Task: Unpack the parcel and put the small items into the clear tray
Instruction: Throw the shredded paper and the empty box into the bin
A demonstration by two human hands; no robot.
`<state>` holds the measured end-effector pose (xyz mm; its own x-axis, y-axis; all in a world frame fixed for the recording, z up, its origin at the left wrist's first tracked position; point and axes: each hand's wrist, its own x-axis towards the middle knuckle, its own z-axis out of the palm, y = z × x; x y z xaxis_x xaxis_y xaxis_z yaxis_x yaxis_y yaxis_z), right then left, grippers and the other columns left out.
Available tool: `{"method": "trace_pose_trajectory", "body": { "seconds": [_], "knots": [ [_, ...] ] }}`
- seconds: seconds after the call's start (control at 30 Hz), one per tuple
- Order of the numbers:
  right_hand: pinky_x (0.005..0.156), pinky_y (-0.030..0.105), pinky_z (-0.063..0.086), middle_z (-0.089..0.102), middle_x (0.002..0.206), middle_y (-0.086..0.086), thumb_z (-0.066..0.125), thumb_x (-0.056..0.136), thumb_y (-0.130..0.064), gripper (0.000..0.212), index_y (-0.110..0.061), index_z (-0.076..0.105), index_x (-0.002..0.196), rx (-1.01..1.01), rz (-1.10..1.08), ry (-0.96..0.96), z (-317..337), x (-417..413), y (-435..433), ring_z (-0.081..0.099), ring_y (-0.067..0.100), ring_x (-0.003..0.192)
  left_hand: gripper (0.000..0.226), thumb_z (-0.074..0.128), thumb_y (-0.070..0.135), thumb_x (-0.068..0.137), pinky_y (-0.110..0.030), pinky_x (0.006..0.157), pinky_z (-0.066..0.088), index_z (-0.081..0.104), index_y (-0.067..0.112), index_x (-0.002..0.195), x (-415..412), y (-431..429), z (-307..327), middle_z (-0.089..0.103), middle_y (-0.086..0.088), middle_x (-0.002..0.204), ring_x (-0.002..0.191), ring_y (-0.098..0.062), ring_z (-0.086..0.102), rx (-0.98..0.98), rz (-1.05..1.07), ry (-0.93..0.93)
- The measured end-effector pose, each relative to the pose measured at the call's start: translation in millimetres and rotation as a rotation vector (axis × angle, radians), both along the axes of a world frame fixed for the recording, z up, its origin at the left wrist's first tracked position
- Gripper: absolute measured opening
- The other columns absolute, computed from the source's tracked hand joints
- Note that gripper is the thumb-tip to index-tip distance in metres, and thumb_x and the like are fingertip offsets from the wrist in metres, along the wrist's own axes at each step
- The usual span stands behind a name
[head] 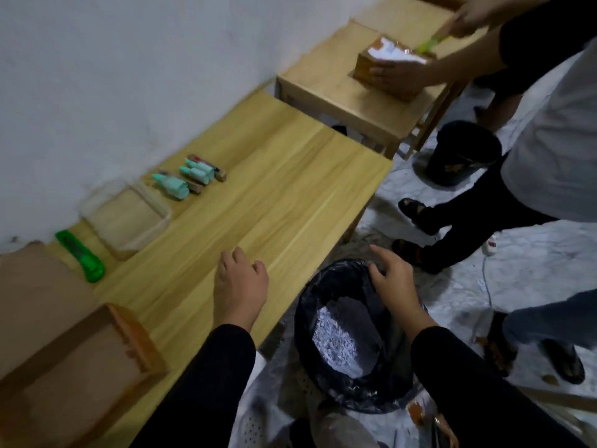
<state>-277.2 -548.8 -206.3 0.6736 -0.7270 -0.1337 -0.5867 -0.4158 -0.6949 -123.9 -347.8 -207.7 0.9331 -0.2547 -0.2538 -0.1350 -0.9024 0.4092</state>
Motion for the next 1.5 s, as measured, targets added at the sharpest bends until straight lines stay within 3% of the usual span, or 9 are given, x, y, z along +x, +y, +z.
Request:
{"method": "trace_pose_trajectory", "body": {
  "seconds": [0.23, 0.43, 0.63, 0.7, 0.8, 1.03, 1.17, 1.37, 1.5],
  "knots": [
    [0.096, 0.026, 0.040, 0.058, 0.129, 0.005, 0.053, 0.093, -0.017, 0.034, -0.011, 0.054, 0.127, -0.002, 0.286, -0.189, 72, 113, 87, 0.053, 0.020, 0.120, 0.053, 0.038, 0.030, 0.099, -0.035, 0.112, 0.023, 0.025, 0.009, 0.145, 26, 70, 80, 0.019, -0.009, 0.156, 0.142, -0.024, 0.019, -0.239, 0.188, -0.144],
    [0.091, 0.031, 0.049, 0.059, 0.127, 0.009, 0.058, 0.089, -0.017, 0.040, -0.012, 0.052, 0.128, 0.210, 0.703, -0.176, 61, 168, 232, 0.058, 0.022, 0.113, 0.048, 0.042, 0.031, 0.096, -0.043, 0.107, 0.032, 0.040, 0.004, 0.135, 16, 200, 85, 0.039, -0.017, 0.143, 0.132, -0.034, 0.035, -0.105, 0.527, -0.367],
    [0.109, 0.041, 0.036, 0.030, 0.151, 0.002, 0.048, 0.093, -0.037, 0.065, -0.026, 0.014, 0.147, 0.186, 0.818, 0.057, 17, 160, 307, 0.033, 0.023, 0.137, 0.056, 0.038, 0.032, 0.099, -0.041, 0.109, 0.028, 0.020, 0.009, 0.147, -25, 291, 47, 0.023, -0.014, 0.154, 0.140, -0.031, 0.026, -0.233, 0.828, -0.117],
    [0.109, 0.038, 0.035, 0.031, 0.151, 0.001, 0.046, 0.094, -0.032, 0.062, -0.027, 0.014, 0.147, 0.178, 0.829, 0.073, 8, 154, 311, 0.033, 0.021, 0.137, 0.057, 0.036, 0.028, 0.100, -0.037, 0.100, 0.037, 0.011, 0.013, 0.149, -33, 294, 39, 0.032, -0.015, 0.150, 0.131, -0.031, 0.039, -0.340, 0.770, -0.018],
    [0.101, 0.042, 0.047, 0.049, 0.141, 0.004, 0.048, 0.094, -0.023, 0.057, -0.033, 0.024, 0.144, 0.226, 0.808, 0.071, 8, 152, 302, 0.052, 0.023, 0.121, 0.053, 0.033, 0.017, 0.101, -0.029, 0.053, 0.037, 0.011, 0.018, 0.150, -33, 280, 45, 0.058, -0.014, 0.094, 0.068, -0.020, 0.050, -0.331, 0.736, -0.026],
    [0.089, 0.034, 0.054, 0.061, 0.124, -0.003, 0.056, 0.090, -0.015, 0.053, -0.028, 0.041, 0.138, 0.212, 0.483, -0.083, 58, 134, 184, 0.062, 0.015, 0.105, 0.051, 0.033, 0.018, 0.100, -0.024, 0.045, 0.028, 0.020, 0.034, 0.147, 2, 179, 51, 0.042, -0.003, 0.067, 0.050, -0.012, 0.035, -0.549, 0.470, -0.094],
    [0.091, 0.029, 0.050, 0.059, 0.128, -0.003, 0.057, 0.088, -0.008, 0.050, -0.022, 0.046, 0.135, 0.157, 0.210, -0.144, 73, 85, 92, 0.061, 0.014, 0.105, 0.049, 0.035, 0.023, 0.100, -0.031, 0.052, 0.036, 0.024, 0.033, 0.146, -3, 85, 64, 0.052, -0.027, 0.082, 0.066, -0.032, 0.053, -0.630, 0.160, 0.000],
    [0.088, 0.025, 0.045, 0.064, 0.120, 0.007, 0.061, 0.086, -0.011, 0.049, -0.020, 0.049, 0.133, 0.066, -0.136, -0.049, 53, -30, -8, 0.059, 0.019, 0.109, 0.050, 0.036, 0.033, 0.099, -0.044, 0.088, 0.048, 0.023, 0.033, 0.146, -52, -37, 32, 0.056, -0.029, 0.120, 0.108, -0.041, 0.055, -0.560, -0.230, 0.162],
    [0.083, 0.032, 0.052, 0.066, 0.116, 0.012, 0.061, 0.085, -0.011, 0.050, -0.021, 0.050, 0.132, 0.114, -0.337, 0.059, 9, -106, -44, 0.065, 0.022, 0.092, 0.051, 0.038, 0.029, 0.099, -0.023, 0.088, 0.040, 0.023, 0.028, 0.147, -99, -97, -10, 0.055, -0.007, 0.132, 0.116, -0.022, 0.053, -0.518, -0.437, 0.288]
  ]
}}
